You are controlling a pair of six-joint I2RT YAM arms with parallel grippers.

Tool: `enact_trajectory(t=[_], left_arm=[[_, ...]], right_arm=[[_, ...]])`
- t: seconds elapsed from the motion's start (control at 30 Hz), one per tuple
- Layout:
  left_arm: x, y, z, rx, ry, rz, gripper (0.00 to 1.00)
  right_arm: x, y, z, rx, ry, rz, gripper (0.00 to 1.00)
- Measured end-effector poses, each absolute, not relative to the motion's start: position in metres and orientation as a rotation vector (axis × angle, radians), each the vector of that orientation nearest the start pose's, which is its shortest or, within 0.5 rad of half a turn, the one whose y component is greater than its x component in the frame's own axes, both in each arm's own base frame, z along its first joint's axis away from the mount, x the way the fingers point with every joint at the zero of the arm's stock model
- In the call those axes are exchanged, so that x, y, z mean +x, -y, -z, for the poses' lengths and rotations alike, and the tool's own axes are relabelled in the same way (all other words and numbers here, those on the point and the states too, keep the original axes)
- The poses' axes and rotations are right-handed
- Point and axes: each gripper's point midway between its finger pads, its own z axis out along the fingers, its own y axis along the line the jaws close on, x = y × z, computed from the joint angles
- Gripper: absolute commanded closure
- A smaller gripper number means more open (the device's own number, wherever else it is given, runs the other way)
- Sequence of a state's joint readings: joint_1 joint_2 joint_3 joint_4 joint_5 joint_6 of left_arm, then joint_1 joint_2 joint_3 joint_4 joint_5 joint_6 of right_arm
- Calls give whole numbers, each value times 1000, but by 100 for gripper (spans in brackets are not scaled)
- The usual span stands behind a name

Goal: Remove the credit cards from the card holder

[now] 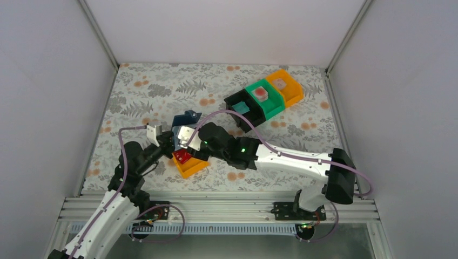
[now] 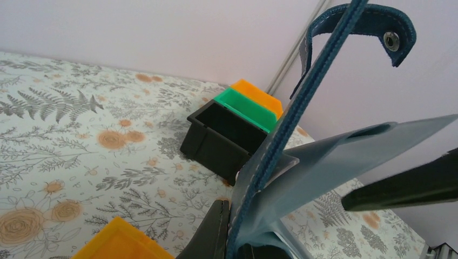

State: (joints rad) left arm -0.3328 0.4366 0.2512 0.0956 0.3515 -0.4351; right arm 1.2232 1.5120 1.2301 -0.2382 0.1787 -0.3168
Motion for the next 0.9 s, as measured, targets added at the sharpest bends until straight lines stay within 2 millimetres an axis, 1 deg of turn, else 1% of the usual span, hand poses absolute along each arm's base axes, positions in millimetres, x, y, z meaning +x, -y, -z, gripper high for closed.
enact_trajectory(t=[0.17, 0.2, 0.27, 0.3, 0.37, 0.43, 0.57, 0.77, 0.9], left_arm=[[233, 144, -218, 190, -1719, 869, 97], [233, 144, -218, 190, -1719, 871, 98], [233, 144, -219, 192, -1717, 872, 98], [233, 144, -219, 192, -1715, 872, 98], [233, 144, -220, 192, -1713, 872, 98], [233, 144, -220, 192, -1713, 873, 97], [233, 144, -220, 192, -1710, 872, 98], [233, 144, -223, 195, -1697, 873, 98], [234, 144, -223, 195, -1698, 873, 98]], right_arm=[[203, -421, -245, -1338, -1591, -277, 57], [206, -420, -245, -1330, -1593, -262, 54], [209, -418, -247, -1323, -1589, -249, 45], [210, -418, -247, -1325, -1588, -251, 41], [206, -421, -247, -1346, -1577, -277, 37], [199, -423, -248, -1365, -1567, -319, 36], [189, -422, -245, -1392, -1560, -358, 38], [192, -423, -237, -1407, -1560, -321, 43], [199, -423, -236, -1389, -1554, -276, 54]])
